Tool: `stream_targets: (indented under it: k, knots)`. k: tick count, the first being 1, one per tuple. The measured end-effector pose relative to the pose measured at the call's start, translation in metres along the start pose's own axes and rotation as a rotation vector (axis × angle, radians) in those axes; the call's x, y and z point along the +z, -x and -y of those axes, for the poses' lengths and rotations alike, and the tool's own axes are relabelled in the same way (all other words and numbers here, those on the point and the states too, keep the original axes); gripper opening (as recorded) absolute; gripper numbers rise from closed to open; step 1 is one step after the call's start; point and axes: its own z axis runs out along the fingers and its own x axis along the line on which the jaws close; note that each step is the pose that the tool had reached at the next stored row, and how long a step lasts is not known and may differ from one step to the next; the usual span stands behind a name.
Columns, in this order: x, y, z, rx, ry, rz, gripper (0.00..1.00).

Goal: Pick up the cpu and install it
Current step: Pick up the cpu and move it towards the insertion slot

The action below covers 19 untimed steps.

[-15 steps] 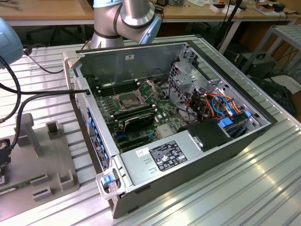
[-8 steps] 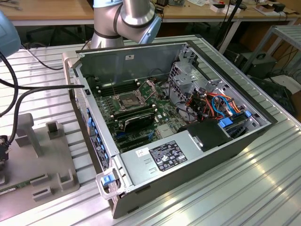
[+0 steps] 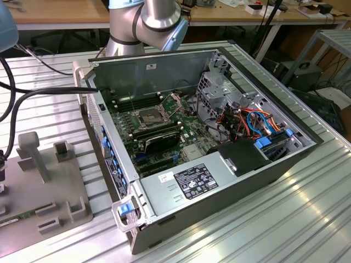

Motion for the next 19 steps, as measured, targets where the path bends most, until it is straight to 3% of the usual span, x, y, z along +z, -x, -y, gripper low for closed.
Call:
stream_targets:
  k: [7,13,19]
  knots:
    - [-0.0007,0.0,0.0,0.0,0.0,0.0,0.55]
    - [-0.0083,0.0,-0.0004,0.0,0.0,0.0,0.55]
    - [-0.0201,0.0001,-0.001,0.0,0.0001,0.0001,0.55]
